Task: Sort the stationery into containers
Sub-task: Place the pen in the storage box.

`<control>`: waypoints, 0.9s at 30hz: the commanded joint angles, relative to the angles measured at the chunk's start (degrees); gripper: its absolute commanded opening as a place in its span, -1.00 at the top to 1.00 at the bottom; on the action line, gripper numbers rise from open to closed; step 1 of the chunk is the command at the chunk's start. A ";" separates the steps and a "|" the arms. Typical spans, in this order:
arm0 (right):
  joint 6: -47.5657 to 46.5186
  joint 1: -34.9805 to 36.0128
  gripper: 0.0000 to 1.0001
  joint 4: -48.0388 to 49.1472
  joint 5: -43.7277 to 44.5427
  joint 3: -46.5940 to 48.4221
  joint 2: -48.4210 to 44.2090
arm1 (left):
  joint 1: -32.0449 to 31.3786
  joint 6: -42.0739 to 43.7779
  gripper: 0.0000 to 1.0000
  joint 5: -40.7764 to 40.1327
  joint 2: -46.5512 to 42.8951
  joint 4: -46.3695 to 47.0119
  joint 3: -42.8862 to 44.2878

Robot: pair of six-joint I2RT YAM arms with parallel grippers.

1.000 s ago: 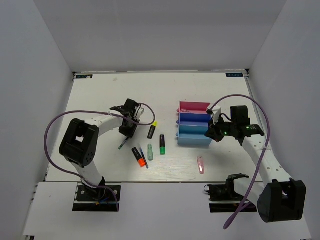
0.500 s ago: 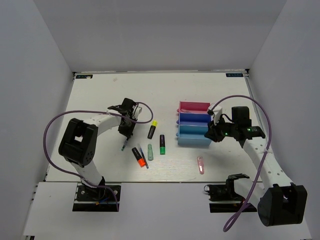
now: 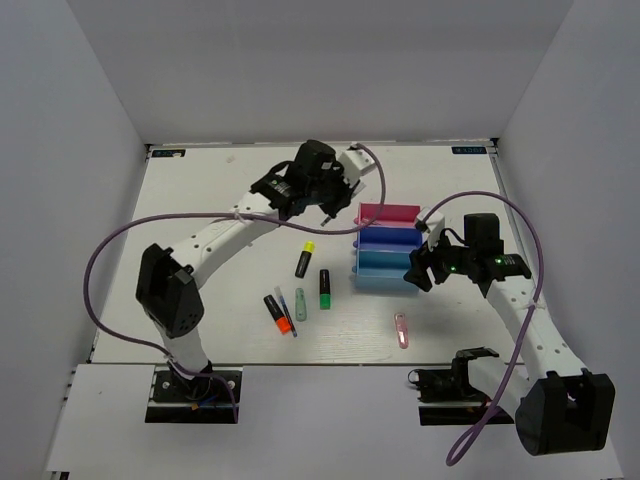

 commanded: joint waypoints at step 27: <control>-5.44 -0.34 -0.49 2.99 -1.24 -3.17 -3.46 | -3.90 11.83 1.00 15.74 27.38 33.23 13.97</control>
